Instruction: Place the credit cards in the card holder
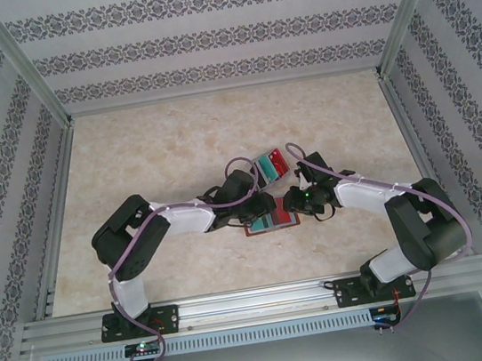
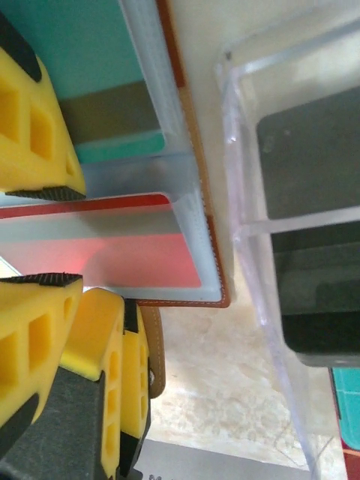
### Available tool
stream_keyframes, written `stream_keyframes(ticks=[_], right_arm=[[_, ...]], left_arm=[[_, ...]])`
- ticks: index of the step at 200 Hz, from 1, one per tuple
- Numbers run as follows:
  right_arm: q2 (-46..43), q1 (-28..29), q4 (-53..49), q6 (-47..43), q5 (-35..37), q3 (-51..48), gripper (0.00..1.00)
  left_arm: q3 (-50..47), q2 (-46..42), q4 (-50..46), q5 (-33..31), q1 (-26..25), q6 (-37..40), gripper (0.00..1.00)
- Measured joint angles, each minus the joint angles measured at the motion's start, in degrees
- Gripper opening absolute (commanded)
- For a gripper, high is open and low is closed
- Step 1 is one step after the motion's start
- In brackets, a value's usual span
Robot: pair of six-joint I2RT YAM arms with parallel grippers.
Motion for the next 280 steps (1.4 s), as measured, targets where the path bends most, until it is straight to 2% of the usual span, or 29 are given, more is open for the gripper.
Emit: stream_keyframes(ticks=[10,40,55,69,96,136,182,259,280], right_arm=[[-0.3,0.0,-0.2,0.0,0.0,0.0,0.32],[-1.2,0.0,-1.2,0.0,0.0,0.0,0.32],[-2.1,0.0,-1.7,0.0,0.0,0.0,0.33],[-3.4,0.0,-2.3,0.0,0.0,0.2,0.34],[-6.2,-0.3,-3.3,-0.2,0.6,0.6,0.37],[-3.7,-2.5,-3.7,-1.2,1.2,2.0,0.37],[2.0,-2.8,-3.7,-2.4,1.2,2.4,0.36],[2.3,-2.9,-3.5,-3.3,0.9,2.4,0.33],[2.6,-2.9,-2.9,-3.3,0.7,2.4,0.32]], left_arm=[[-0.3,-1.2,-1.7,-1.0,-0.1,0.5,0.44],[-1.8,-6.7,-6.9,-5.3,-0.2,2.3,0.47],[-2.2,-9.0,-9.1,-7.4,-0.2,2.8,0.54],[-2.9,-11.2,-11.1,-9.3,0.0,3.3,0.55],[-4.5,-13.2,-13.4,-10.6,1.1,4.0,0.60],[-5.9,-13.1,-14.6,-9.6,4.2,4.0,0.61],[-6.0,-10.3,-13.4,-6.6,4.6,3.8,0.61],[-6.5,-8.5,-10.5,-3.7,5.0,2.3,0.62],[-6.5,-7.9,-9.7,-2.8,5.4,2.0,0.58]])
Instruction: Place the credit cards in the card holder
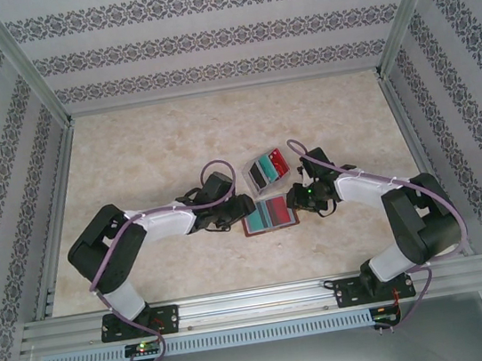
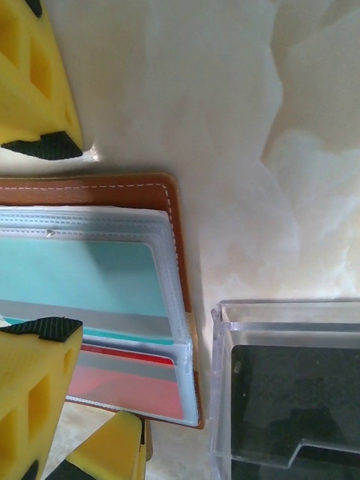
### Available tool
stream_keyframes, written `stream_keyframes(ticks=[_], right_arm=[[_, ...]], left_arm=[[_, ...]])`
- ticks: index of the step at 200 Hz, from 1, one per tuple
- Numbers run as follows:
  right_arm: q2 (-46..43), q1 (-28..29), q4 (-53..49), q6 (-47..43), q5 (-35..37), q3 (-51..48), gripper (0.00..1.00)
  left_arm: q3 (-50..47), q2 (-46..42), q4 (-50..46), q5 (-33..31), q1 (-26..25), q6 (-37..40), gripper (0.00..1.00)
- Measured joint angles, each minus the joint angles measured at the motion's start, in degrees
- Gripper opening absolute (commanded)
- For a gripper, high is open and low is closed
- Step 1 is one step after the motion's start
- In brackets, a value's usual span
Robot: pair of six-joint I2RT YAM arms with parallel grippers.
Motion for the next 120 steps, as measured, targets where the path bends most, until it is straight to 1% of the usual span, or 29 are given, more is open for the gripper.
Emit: stream_keyframes(ticks=[10,23,38,47,66,78,100,120], right_arm=[[0.0,0.0,0.0,0.0,0.0,0.0,0.31],[0.1,0.1,0.3,0.0,0.0,-0.1,0.30],[0.1,0.1,0.4,0.0,0.0,-0.1,0.29],[0.1,0.1,0.4,0.0,0.0,-0.1,0.29],[0.1,0.1,0.6,0.0,0.0,-0.3,0.28],[0.1,0.1,0.7,0.0,0.0,-0.3,0.28],[0.1,0.1,0.7,0.0,0.0,-0.3,0.28],[0.1,0.1,0.9,0.0,-0.1,-0.3,0.28]], left_arm=[[0.0,0.2,0.3,0.5,0.2,-0.2,0.56],[0.0,0.6,1.1,1.0,0.3,-0.6,0.45],[0.0,1.0,1.2,1.0,0.4,-1.0,0.44],[0.0,1.0,1.3,1.4,0.6,-1.0,0.41],[-0.1,0.9,1.3,1.4,0.6,-1.2,0.42],[-0.2,0.8,1.7,1.4,0.6,-1.2,0.41],[-0.5,0.3,3.9,1.5,0.6,-1.2,0.41],[-0.2,-0.4,7.4,3.7,0.4,-1.4,0.41]])
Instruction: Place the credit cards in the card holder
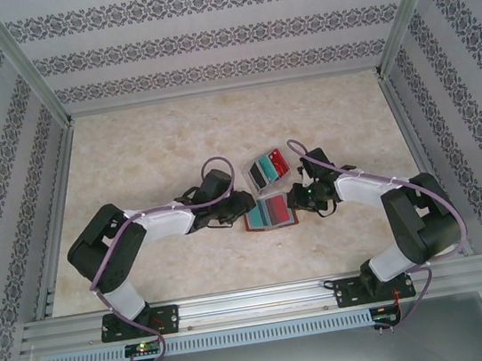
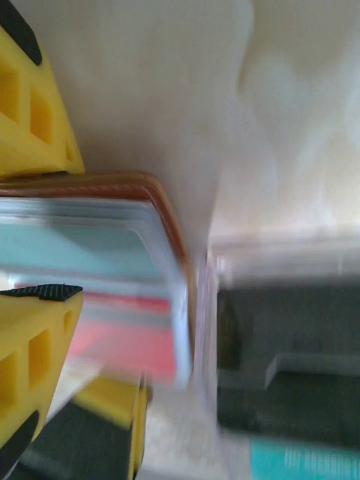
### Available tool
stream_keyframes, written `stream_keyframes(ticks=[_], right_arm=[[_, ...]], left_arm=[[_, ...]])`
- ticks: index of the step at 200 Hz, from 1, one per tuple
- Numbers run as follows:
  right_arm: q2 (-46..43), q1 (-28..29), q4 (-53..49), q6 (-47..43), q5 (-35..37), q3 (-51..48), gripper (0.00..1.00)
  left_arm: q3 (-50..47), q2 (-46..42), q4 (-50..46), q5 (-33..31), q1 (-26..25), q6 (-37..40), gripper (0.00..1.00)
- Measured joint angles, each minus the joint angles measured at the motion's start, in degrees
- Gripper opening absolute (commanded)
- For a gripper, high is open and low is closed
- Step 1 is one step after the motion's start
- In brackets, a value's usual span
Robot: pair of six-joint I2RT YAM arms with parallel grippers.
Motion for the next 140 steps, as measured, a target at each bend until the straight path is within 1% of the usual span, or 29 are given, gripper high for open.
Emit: stream_keyframes(ticks=[15,40,63,73,92,120,140], right_arm=[[0.0,0.3,0.2,0.0,0.0,0.0,0.28],[0.0,0.3,0.3,0.1,-0.5,-0.1,0.28],[-0.7,0.3,0.8,0.7,-1.9,-0.8,0.29],[-1.5,0.2,0.3,1.0,-2.2,-1.0,0.30],[-4.9,-1.3,-1.7,1.1,-2.2,-1.1,0.32],[-11.8,-4.9,-4.3,0.9,-1.0,-1.0,0.34],[-12.8,-5.7,-7.8,-0.2,0.8,0.3,0.35]], left_arm=[[1.5,-0.1,2.3,1.8,-0.8,0.0,0.43],[3.0,-0.2,5.1,3.6,-1.7,0.0,0.43],[5.2,1.9,7.0,5.9,-1.9,-0.2,0.41],[7.0,4.2,7.8,6.6,-2.1,-0.3,0.38],[8.7,8.0,9.3,7.0,-2.7,-1.2,0.37],[8.7,10.4,9.7,7.0,-3.1,-2.4,0.37],[8.7,11.4,10.4,7.3,-3.3,-2.9,0.38]])
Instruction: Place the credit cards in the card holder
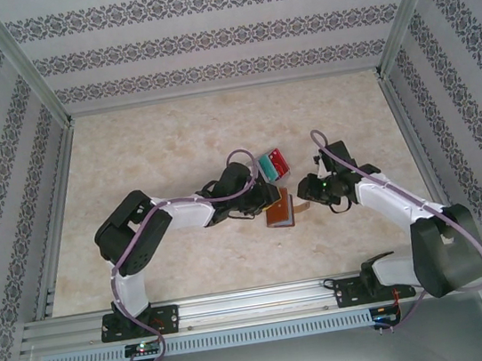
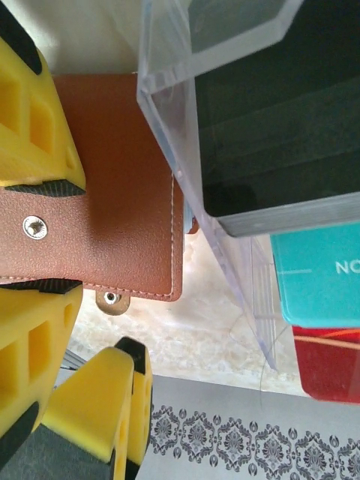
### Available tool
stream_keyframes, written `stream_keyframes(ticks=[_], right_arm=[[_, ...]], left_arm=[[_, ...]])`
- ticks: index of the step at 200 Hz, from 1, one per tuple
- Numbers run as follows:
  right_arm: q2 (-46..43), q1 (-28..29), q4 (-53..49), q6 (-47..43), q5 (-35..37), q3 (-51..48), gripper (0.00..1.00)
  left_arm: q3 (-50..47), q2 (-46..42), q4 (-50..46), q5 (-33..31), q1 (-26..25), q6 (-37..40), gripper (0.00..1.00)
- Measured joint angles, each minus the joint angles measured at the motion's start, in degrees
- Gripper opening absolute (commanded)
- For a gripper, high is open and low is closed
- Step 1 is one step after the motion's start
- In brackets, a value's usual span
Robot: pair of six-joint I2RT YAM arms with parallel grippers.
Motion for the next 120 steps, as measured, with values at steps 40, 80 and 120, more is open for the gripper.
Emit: stream_keyframes(ticks=[40,80,120], right_arm=[[1.4,0.0,-3.8,-0.7,1.7,0.5,0.27],[2.8,0.1,-4.3,-1.2,1.7,0.5,0.22],[4.6,0.1,-4.0,-1.5,1.2,0.5,0.10]], left_arm=[[0.4,0.4,0.1,0.6,0.0,-0.1,0.37],[0.4,0.4,0.0,0.6,0.0,-0.1,0.37],[0.5,0.4,0.0,0.6,0.0,-0.1,0.37]])
